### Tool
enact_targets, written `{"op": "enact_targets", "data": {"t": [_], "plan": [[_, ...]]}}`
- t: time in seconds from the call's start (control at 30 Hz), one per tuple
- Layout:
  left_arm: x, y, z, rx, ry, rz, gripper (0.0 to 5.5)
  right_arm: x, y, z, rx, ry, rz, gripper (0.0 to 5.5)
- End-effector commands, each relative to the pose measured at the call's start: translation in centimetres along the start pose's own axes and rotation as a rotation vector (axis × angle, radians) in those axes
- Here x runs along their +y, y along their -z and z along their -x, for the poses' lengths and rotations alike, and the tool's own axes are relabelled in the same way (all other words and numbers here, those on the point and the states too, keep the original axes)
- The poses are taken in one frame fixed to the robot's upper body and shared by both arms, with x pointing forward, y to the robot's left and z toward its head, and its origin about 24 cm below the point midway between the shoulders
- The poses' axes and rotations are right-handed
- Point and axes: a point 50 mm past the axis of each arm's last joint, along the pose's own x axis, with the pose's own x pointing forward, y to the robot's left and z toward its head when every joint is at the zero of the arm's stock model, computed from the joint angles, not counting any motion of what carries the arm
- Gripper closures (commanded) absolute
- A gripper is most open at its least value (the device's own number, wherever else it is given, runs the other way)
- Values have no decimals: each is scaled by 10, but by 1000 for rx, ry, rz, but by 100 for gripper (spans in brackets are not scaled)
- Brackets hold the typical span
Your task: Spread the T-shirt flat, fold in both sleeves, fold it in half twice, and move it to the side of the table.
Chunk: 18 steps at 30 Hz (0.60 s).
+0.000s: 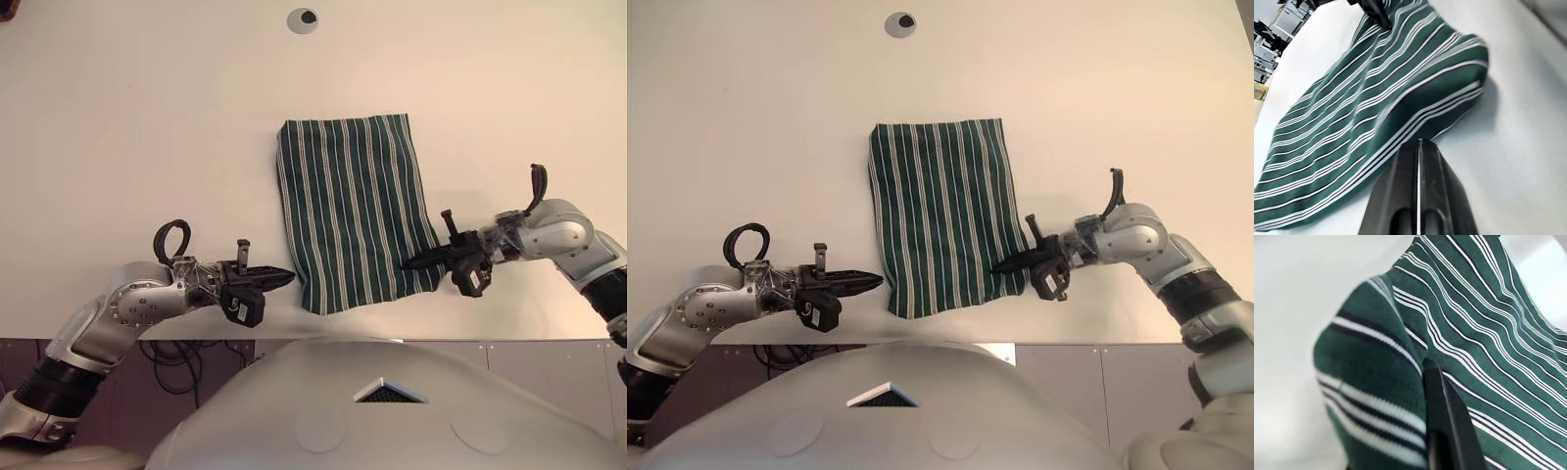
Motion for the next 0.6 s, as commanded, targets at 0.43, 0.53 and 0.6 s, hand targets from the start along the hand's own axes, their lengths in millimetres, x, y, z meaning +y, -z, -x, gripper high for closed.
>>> {"op": "enact_targets", "data": {"t": [0.43,0.53,0.6], "plan": [[10,-15,6,45,-23,174,550,-10,-19,16,-95,10,-254,550],[2,-16,1,84,-31,190,532,-6,-17,19,-84,-27,-265,550],[-4,-19,-3,94,-34,211,508,-2,-18,20,-81,-41,-270,550]]}}
